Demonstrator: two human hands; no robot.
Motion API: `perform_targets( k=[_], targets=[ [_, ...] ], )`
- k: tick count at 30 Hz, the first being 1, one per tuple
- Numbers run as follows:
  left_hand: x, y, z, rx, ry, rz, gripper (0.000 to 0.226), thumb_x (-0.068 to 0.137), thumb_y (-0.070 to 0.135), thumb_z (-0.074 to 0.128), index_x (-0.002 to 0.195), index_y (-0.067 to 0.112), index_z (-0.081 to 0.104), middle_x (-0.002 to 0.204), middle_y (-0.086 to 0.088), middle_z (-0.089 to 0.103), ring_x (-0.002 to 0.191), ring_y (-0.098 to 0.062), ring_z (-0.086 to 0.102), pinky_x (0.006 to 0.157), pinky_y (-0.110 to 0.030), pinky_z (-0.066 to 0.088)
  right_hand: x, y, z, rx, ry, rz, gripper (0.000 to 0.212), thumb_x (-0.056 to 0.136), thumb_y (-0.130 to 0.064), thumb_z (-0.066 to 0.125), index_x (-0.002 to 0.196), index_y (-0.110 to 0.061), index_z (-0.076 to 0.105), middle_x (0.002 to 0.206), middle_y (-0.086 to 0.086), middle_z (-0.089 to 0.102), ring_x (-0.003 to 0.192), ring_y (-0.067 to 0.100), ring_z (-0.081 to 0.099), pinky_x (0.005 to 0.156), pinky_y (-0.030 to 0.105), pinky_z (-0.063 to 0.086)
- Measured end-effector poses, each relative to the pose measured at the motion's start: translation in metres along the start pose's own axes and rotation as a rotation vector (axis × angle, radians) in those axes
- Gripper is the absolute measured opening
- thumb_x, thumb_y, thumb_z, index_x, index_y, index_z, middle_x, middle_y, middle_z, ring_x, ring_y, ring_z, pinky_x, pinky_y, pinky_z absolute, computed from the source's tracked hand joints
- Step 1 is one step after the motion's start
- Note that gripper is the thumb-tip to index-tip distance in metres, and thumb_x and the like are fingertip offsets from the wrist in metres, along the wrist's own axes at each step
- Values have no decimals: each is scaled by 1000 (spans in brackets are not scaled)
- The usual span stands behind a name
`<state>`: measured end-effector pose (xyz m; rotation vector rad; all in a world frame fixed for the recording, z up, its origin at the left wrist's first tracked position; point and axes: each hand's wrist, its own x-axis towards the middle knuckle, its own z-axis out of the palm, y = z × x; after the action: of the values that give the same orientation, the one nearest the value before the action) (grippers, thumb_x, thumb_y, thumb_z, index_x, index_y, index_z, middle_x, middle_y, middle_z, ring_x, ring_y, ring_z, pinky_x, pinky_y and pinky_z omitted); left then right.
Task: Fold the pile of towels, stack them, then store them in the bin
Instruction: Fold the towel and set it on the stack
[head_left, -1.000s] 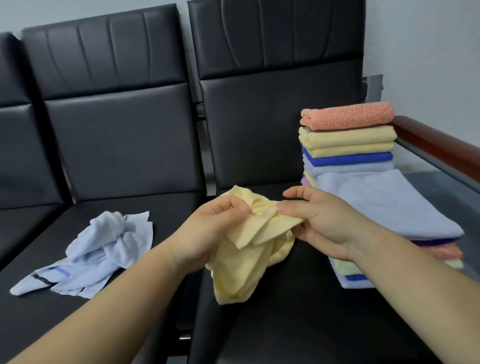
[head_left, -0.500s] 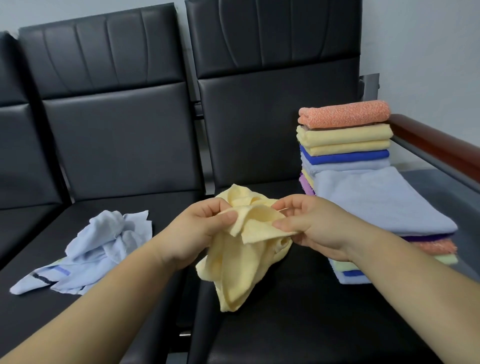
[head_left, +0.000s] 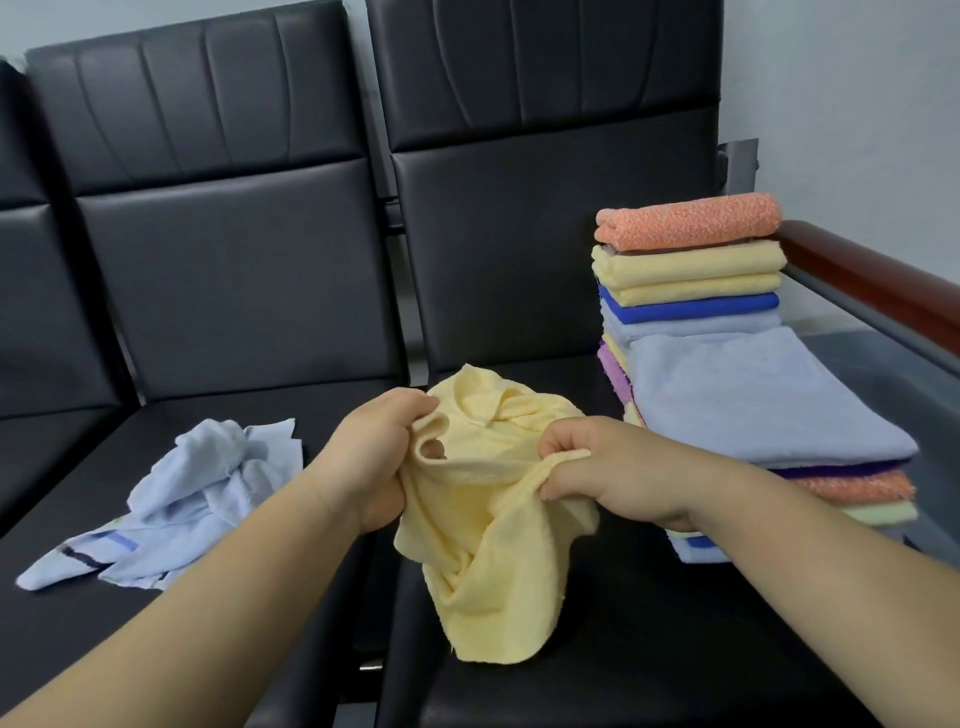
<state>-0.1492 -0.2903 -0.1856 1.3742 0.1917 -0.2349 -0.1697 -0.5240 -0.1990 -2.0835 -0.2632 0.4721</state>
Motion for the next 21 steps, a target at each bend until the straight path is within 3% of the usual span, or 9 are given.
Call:
perform_targets(
  k=[2, 4, 7, 10, 12, 15, 18, 20, 21],
  targets=[
    [-3, 0, 4, 67, -17, 47, 44, 99, 10, 52, 56, 19, 55, 55, 2, 45, 47, -13, 43, 50, -27, 42, 2, 3, 2, -7, -9, 8, 15, 75, -27, 74, 74, -34, 60, 91, -2, 56, 84, 17, 48, 72, 35, 40],
    [-5, 1, 7, 70, -4, 64, 32, 100, 8, 51, 69, 13, 57, 55, -1, 46, 48, -15, 45, 51, -29, 46, 2, 7, 2, 50, -84, 43, 29, 66, -20, 69, 88, -37, 62, 98, 4, 64, 89, 22, 56, 76, 41, 46],
    [-6, 1, 7, 50, 47, 67, 28, 99, 3, 48, 73, 10, 59, 56, -3, 52, 50, -16, 50, 49, -29, 48, 5, 11, 1, 182, -182, 130, 57, 71, -6, 75, 120, -33, 62, 125, 7, 70, 116, 27, 67, 105, 45, 54],
    [-8, 2, 7, 21, 50, 63, 29, 99, 4, 47, 75, 11, 62, 61, -4, 60, 53, -16, 58, 50, -30, 50, 9, 13, 10, 197, -193, 164, 63, 74, -9, 88, 126, -34, 61, 127, 3, 70, 116, 22, 70, 104, 46, 56],
    [-7, 2, 7, 19, 67, 56, 32, 100, 6, 49, 72, 14, 63, 63, -2, 59, 54, -13, 57, 50, -28, 49, 11, 14, 19, 118, -167, 171, 51, 78, -16, 89, 120, -34, 67, 117, -1, 74, 110, 18, 72, 96, 38, 60],
    [-2, 1, 2, 94, 73, 97, 34, 100, 17, 57, 67, 19, 69, 61, 4, 50, 52, -11, 46, 51, -26, 42, 10, 11, 20, 20, -119, 135, 10, 85, -25, 85, 91, -31, 78, 92, -15, 77, 96, 9, 71, 88, 32, 59],
    [-3, 3, -10, 421, -99, 266, 22, 87, 39, 75, 78, 18, 73, 62, -3, 49, 58, -15, 45, 60, -30, 41, 8, 8, 8, 38, -78, 109, 14, 92, -29, 77, 93, -15, 73, 94, 0, 70, 91, 15, 63, 85, 41, 56],
    [-7, 8, -17, 736, -297, 306, 26, 72, 44, 85, 83, 22, 77, 78, -17, 66, 73, -27, 61, 75, -38, 52, 4, 3, 1, 83, -57, 60, 11, 96, -28, 72, 91, -18, 70, 94, 4, 64, 89, 17, 57, 77, 38, 49],
    [-7, 8, -19, 911, -363, 281, 29, 68, 47, 88, 86, 26, 79, 89, -13, 72, 85, -26, 67, 85, -40, 55, 4, 2, -1, 97, -37, 33, 9, 96, -28, 71, 91, -20, 70, 99, 7, 65, 92, 19, 58, 81, 40, 50]
  ],
)
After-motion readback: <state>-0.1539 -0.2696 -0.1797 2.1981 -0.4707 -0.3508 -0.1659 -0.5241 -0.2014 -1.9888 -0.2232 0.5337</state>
